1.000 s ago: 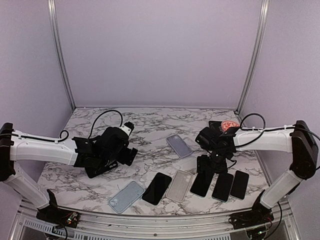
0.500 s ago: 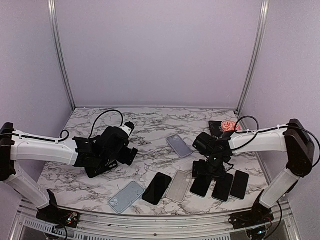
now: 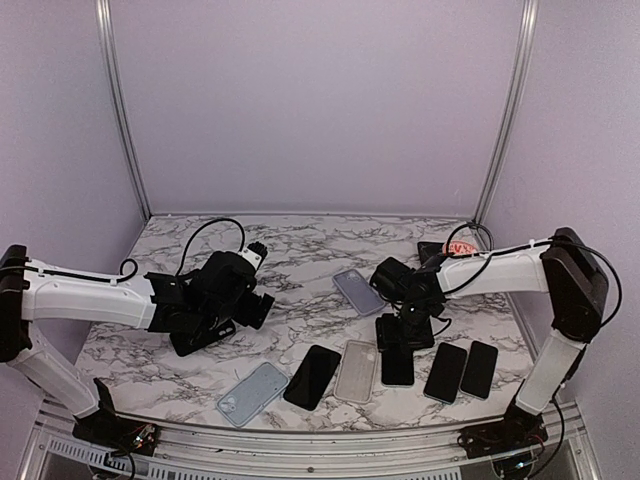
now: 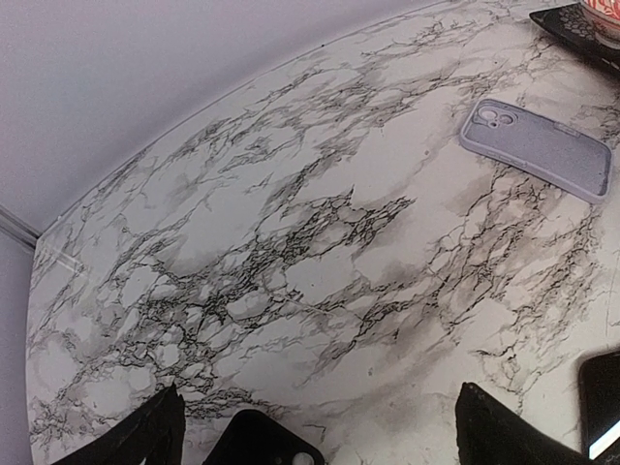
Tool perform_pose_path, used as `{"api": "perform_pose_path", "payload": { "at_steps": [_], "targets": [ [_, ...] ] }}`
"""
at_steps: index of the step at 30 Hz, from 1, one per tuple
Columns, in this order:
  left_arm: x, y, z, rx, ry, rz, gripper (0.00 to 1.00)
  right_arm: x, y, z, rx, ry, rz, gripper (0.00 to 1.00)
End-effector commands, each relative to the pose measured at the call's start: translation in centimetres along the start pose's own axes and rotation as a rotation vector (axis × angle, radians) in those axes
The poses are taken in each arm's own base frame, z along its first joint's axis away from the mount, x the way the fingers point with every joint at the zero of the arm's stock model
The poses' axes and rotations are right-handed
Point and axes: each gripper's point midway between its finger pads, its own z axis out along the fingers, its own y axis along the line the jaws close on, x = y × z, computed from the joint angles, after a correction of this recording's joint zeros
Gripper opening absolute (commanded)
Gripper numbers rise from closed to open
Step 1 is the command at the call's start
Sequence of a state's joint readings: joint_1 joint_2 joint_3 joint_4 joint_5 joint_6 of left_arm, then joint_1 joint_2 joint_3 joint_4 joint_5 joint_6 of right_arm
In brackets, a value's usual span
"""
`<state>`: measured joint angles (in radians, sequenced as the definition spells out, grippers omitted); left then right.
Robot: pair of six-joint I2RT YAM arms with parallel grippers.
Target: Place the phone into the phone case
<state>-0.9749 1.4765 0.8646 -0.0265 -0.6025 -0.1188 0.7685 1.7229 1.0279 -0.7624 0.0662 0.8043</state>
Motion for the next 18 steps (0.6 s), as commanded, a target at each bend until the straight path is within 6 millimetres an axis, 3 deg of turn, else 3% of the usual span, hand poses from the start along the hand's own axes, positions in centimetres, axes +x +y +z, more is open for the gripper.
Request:
{"api": "perform_pose_path", "payload": {
  "at_steps": [1, 4, 7, 9, 12, 18],
  "targets": [
    [0.2, 0.5, 0.1, -0.018, -0.004, 0.001, 0.98, -1.3, 4.6, 0.3, -0.156, -0.018, -0.220, 0.74],
    [0.3, 0.7, 0.2, -0.026, -0.003, 0.004, 0.98, -1.1, 4.0, 0.6, -0.112, 0.006, -0.327, 0.75],
    [0.3, 0.9, 0.2, -0.032, -0.002, 0.002, 0.98, 0.5, 1.0, 1.1, 0.028, 0.100, -0.355, 0.84],
    [0.4, 0.9, 0.3, -0.031, 0.001, 0.005, 0.98, 1.6, 0.1, 0.9, 0.062, 0.147, -0.341, 0.89],
    [0.4, 0.9, 0.4, -0.031, 0.002, 0.006, 0.98, 3.3, 0.7, 0.6, 0.020, 0.201, -0.318, 0.92],
    [0.5, 0.7, 0.5, -0.023, 0.007, 0.004, 0.98, 3.8, 1.5, 1.1, 0.018, 0.229, -0.290, 0.87]
  ]
}}
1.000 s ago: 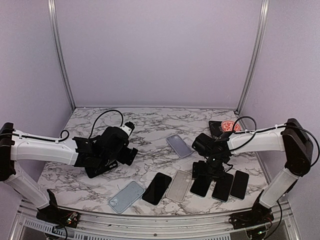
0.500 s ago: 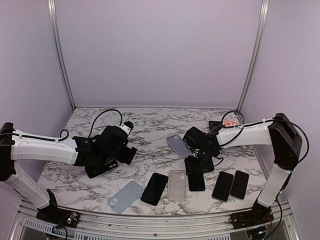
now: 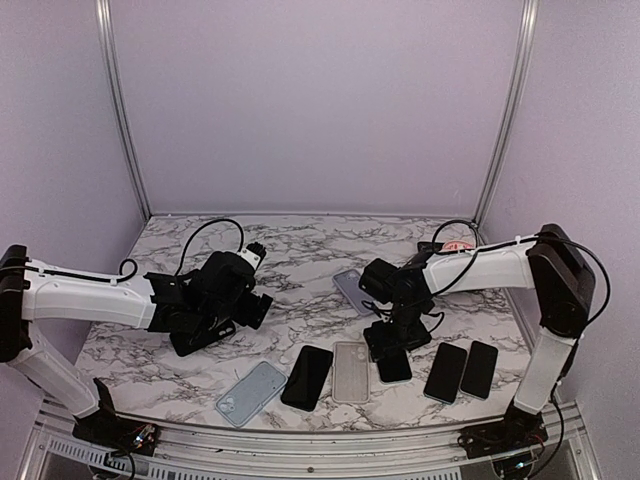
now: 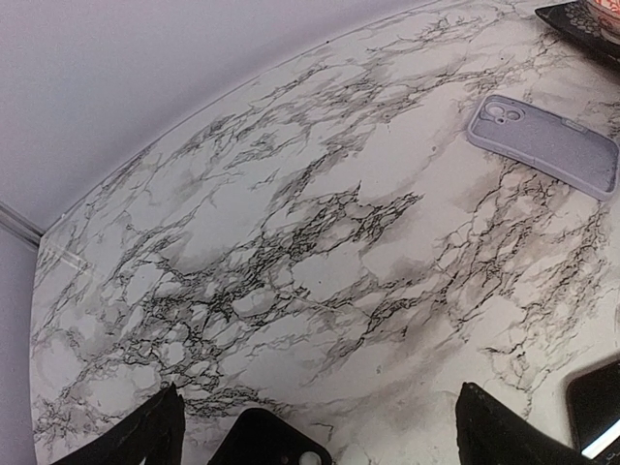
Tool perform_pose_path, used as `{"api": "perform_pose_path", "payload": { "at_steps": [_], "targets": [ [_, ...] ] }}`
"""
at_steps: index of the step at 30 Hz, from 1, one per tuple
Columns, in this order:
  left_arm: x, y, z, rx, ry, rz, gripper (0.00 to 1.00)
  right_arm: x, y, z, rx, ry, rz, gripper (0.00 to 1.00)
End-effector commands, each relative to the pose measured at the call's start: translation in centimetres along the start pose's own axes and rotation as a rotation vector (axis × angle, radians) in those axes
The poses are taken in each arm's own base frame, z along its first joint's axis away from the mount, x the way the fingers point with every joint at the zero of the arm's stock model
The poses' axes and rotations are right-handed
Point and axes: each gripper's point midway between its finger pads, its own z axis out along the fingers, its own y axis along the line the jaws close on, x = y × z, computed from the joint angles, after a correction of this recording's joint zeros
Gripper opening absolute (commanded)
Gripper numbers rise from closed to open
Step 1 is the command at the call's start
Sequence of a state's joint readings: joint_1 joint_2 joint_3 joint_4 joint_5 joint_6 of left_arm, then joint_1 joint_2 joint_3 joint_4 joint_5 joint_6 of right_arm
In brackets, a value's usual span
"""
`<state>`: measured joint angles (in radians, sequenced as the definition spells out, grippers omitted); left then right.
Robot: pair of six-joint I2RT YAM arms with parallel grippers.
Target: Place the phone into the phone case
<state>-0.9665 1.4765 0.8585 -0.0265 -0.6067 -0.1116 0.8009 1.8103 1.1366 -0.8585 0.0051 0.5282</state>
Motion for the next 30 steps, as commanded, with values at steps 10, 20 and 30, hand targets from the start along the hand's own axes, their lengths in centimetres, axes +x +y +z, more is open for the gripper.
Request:
{"api": "perform_pose_path", "payload": {
  "at_steps": [10, 20, 30],
  "targets": [
    [0.0, 0.5, 0.4, -0.014, -0.003, -0.001, 0.98, 2.2, 1.2, 1.0, -0.032, 0.136, 0.005, 0.69],
    [0.1, 0.5, 0.5, -0.010, 0.001, -0.015, 0.98, -0.5, 1.2, -2.4, -0.023, -0.003, 0.002, 0.54],
    [-0.2, 0.5, 0.4, -0.007, 0.000, -0.023, 0.98, -4.8, 0.2, -6.4, 0.028, -0.239, -0.101, 0.51]
  ]
}}
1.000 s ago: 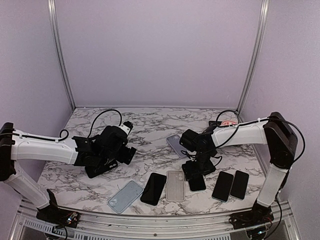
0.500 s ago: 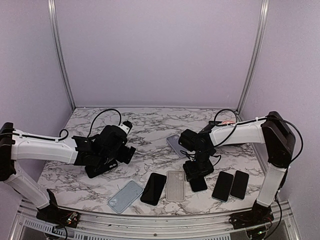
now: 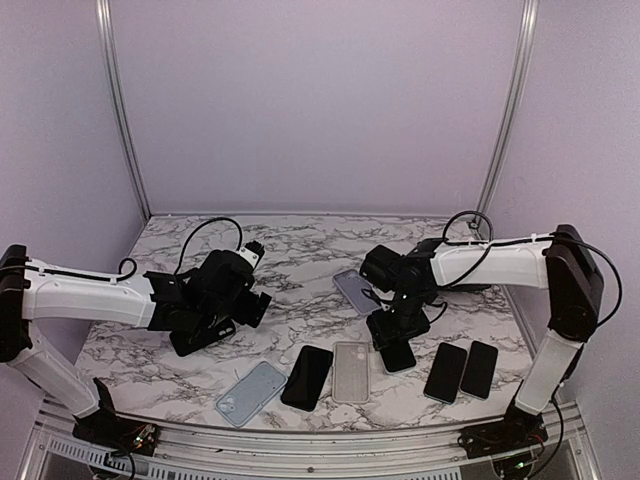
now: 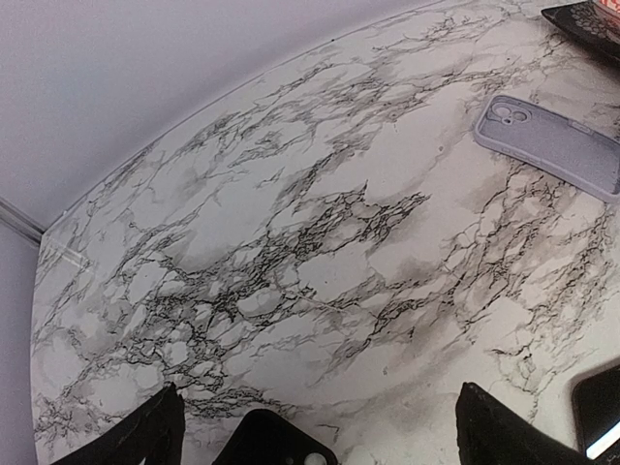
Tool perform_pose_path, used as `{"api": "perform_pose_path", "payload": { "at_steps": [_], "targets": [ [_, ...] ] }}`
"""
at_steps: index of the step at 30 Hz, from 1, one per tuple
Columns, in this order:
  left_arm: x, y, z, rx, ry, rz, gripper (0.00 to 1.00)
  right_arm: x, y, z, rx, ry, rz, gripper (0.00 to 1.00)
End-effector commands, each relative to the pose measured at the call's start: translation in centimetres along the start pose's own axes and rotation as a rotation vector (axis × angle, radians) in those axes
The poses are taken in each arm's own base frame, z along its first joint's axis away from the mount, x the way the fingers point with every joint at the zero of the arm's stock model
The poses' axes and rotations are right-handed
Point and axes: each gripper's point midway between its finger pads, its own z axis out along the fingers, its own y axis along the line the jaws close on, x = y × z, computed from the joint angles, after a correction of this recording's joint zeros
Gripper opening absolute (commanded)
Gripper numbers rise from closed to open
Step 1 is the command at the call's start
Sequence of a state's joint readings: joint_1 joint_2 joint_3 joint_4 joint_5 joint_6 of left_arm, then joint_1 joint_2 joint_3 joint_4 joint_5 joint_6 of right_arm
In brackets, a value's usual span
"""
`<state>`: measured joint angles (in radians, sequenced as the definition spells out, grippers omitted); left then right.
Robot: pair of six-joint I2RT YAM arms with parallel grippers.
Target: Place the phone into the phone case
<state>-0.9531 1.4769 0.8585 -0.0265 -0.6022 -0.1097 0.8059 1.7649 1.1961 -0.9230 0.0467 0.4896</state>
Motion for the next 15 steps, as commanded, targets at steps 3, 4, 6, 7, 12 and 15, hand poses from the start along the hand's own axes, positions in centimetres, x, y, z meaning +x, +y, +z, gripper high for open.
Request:
{"api": "perform_pose_path", "payload": {
  "at_steps": [3, 4, 6, 7, 12, 15],
  "targets": [
    [-0.2, 0.2, 0.2, -0.003, -0.002, -0.024, 0.98, -8.0, -0.3, -5.6, 0.026, -0.333, -0.108, 0.51],
    [-0.3, 0.2, 0.3, -0.002, -0.001, -0.028, 0.98, -9.7, -0.2, -6.5, 0.015, -0.390, -0.124, 0.51],
    [-0.4, 0.0, 0.4, 0.004, 0.002, -0.036, 0.98, -13.2, 0.0, -8.2, -0.004, -0.504, -0.172, 0.50],
    [-0.4, -0.1, 0.5, 0.008, 0.005, -0.043, 0.98, -14.9, 0.1, -8.9, -0.009, -0.561, -0.191, 0.50],
    [-0.6, -1.0, 0.8, 0.048, 0.016, -0.101, 0.98, -20.7, -0.1, -10.2, -0.004, -0.753, -0.248, 0.50],
    [-0.6, -1.4, 1.2, 0.052, 0.028, -0.103, 0.98, -22.6, -0.5, -8.9, 0.021, -0.774, -0.231, 0.47]
  ]
}}
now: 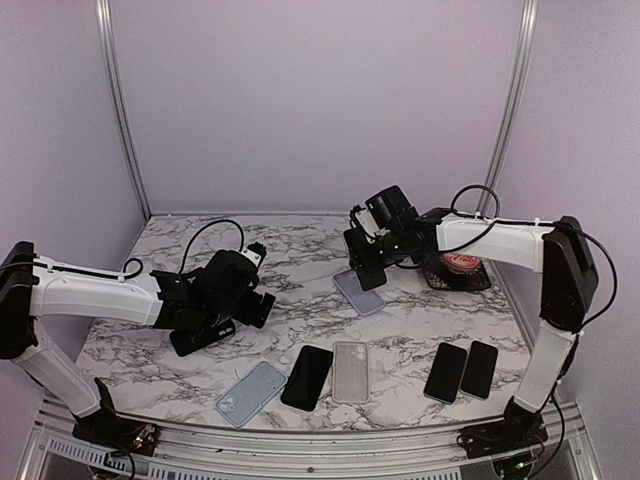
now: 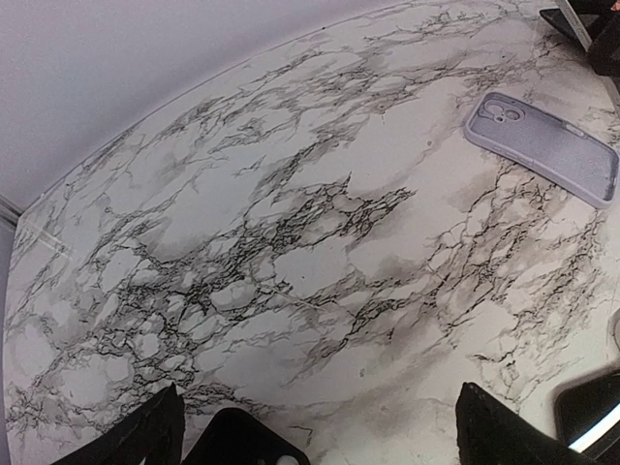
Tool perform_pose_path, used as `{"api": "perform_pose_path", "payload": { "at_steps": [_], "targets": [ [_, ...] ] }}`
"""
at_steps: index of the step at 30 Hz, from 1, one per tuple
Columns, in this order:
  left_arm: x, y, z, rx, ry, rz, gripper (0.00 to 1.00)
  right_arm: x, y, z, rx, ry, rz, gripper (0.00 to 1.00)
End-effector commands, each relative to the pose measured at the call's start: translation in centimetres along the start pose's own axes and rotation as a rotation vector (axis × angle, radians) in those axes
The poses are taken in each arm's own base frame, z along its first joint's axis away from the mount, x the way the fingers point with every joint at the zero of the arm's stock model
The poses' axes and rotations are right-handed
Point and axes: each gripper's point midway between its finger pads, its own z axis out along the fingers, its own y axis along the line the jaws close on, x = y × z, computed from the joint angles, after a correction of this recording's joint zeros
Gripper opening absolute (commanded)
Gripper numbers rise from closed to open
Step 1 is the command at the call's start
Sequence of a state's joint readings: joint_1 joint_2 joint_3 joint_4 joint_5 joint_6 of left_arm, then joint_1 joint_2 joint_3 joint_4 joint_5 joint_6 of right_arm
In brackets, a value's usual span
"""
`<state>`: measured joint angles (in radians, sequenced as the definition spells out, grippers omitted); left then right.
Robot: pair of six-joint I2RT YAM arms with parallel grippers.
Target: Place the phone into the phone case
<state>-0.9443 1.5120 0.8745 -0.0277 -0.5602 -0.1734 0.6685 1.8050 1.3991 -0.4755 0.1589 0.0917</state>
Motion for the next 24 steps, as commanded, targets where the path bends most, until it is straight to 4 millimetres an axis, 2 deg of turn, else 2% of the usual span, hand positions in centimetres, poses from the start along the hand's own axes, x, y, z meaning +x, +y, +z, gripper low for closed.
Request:
{"api": "perform_pose_path", "payload": {
  "at_steps": [1, 5, 11, 15, 24],
  "targets": [
    [-1.0, -0.6, 0.6, 0.018, 0.006, -0.043, 0.98, -4.3, -0.7, 2.5, 0.041, -0.147, -0.051, 0.47],
    [-1.2, -0.8, 0.9, 0.012, 0.014, -0.026, 0.98, -2.8, 0.0, 4.7, 0.016, -0.101, -0.102, 0.47],
    [-1.0, -0.8, 1.4, 0.010, 0.028, -0.017, 0.98, -0.1, 0.2, 5.8, 0.000, -0.041, -0.114, 0.45],
    [-0.7, -1.0, 1.6, 0.012, 0.039, -0.018, 0.98, 1.3, 0.6, 5.6, -0.022, -0.001, -0.097, 0.45],
    [-0.7, -1.0, 1.7, 0.015, 0.046, -0.023, 0.98, 2.0, 0.7, 5.5, -0.030, 0.044, -0.030, 0.44]
  ]
}}
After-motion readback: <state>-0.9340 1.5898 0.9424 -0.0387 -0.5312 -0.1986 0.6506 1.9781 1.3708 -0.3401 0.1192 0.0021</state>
